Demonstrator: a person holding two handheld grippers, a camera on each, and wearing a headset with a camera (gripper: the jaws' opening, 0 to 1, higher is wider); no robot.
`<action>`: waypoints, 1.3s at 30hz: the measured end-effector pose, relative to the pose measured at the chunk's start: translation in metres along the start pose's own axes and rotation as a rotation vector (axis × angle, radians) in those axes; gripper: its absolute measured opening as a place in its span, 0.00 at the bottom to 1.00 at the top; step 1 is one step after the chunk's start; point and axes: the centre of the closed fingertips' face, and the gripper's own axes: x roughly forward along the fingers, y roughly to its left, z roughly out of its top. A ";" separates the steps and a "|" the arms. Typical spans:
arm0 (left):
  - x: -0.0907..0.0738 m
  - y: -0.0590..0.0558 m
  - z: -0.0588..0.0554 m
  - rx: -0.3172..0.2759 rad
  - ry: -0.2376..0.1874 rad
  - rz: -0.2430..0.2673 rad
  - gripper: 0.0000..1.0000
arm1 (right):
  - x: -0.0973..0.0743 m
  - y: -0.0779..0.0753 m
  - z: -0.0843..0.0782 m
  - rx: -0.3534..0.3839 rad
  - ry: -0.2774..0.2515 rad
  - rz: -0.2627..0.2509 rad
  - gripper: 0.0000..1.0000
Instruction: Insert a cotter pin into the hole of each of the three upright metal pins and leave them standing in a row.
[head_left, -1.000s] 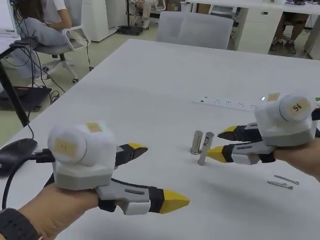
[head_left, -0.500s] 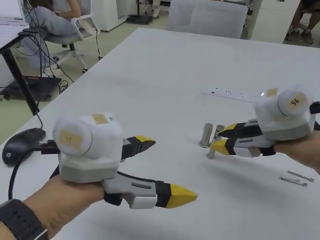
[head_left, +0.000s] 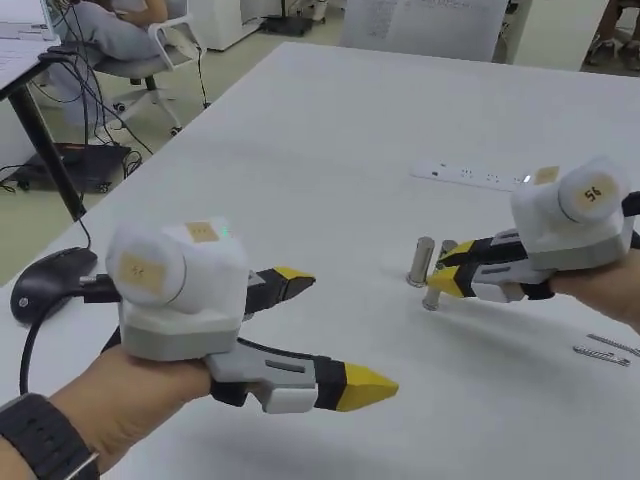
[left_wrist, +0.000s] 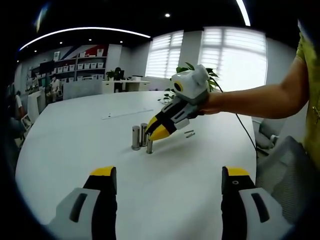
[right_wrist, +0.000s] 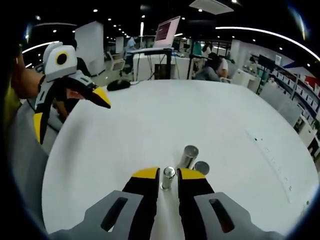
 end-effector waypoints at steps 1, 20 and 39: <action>0.000 0.000 0.000 -0.002 0.001 -0.001 0.86 | 0.000 0.000 0.000 -0.003 0.000 0.001 0.16; 0.003 0.000 -0.004 -0.014 0.015 -0.007 0.85 | -0.002 0.007 -0.001 -0.029 0.000 -0.006 0.09; -0.002 -0.006 0.007 0.017 0.000 -0.012 0.85 | -0.013 0.072 0.016 -0.019 -0.008 0.080 0.09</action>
